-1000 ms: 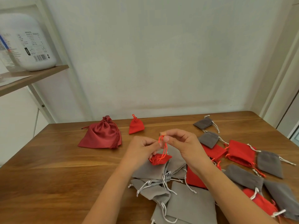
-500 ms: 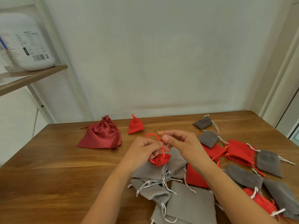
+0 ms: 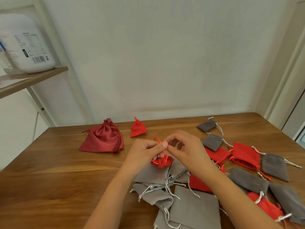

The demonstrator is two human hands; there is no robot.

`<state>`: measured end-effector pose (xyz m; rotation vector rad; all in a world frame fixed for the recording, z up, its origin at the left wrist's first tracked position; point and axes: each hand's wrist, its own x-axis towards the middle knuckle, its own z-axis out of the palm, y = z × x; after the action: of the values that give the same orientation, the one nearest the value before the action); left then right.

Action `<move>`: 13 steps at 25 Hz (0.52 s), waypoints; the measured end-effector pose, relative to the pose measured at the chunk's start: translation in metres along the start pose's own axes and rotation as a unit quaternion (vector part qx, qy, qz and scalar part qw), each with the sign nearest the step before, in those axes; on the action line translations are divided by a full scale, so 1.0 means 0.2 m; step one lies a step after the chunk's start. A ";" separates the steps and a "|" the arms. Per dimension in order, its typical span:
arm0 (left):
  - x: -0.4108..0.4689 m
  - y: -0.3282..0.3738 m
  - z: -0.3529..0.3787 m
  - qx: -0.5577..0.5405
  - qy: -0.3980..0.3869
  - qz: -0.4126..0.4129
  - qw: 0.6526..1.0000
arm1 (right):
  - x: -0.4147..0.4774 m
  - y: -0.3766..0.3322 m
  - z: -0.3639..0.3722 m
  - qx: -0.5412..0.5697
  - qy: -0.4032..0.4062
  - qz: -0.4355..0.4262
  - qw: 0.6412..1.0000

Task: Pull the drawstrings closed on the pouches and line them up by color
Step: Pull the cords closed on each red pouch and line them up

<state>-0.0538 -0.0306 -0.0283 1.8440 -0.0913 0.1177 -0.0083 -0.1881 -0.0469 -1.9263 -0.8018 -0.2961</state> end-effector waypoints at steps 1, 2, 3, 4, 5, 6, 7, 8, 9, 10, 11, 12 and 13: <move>0.00 0.00 0.00 -0.012 -0.001 -0.005 1.000 | 0.00 0.00 0.00 -0.014 0.003 -0.012 1.000; 0.01 0.00 0.00 -0.029 -0.002 -0.017 0.999 | 0.00 0.00 0.00 -0.017 0.012 -0.013 1.000; 0.01 -0.01 0.00 -0.052 -0.003 -0.034 0.998 | 0.00 0.00 -0.01 -0.010 0.027 -0.003 1.000; 0.01 -0.01 0.00 -0.081 -0.005 -0.056 0.995 | 0.01 0.00 -0.01 0.007 0.041 0.013 0.999; 0.01 -0.02 0.00 -0.113 -0.009 -0.075 0.991 | 0.01 0.00 -0.02 0.033 0.050 0.032 0.998; 0.02 -0.02 -0.01 -0.142 -0.012 -0.089 0.986 | 0.01 0.00 -0.03 0.068 0.049 0.047 0.995; 0.02 -0.03 -0.02 -0.165 -0.014 -0.098 0.981 | 0.02 0.00 -0.03 0.108 0.041 0.056 0.992; 0.02 -0.04 -0.03 -0.185 -0.017 -0.103 0.977 | 0.02 0.00 -0.03 0.146 0.026 0.061 0.987; 0.02 -0.05 -0.04 -0.202 -0.020 -0.104 0.974 | 0.02 0.00 -0.04 0.173 0.004 0.064 0.983; 0.02 -0.05 -0.05 -0.219 -0.024 -0.103 0.970 | 0.02 0.01 -0.05 0.188 -0.021 0.073 0.979; 0.02 -0.05 -0.05 -0.234 -0.028 -0.100 0.967 | 0.02 0.01 -0.05 0.185 -0.049 0.086 0.978; 0.02 -0.04 -0.05 -0.245 -0.032 -0.095 0.964 | 0.01 0.02 -0.05 0.168 -0.075 0.101 0.978; 0.02 -0.04 -0.05 -0.245 -0.034 -0.090 0.965 | 0.01 0.03 -0.05 0.145 -0.094 0.111 0.979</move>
<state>-0.0486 -0.0183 -0.0328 1.3536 0.0011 -0.0903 -0.0019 -0.1969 -0.0449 -1.7620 -0.6993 0.1363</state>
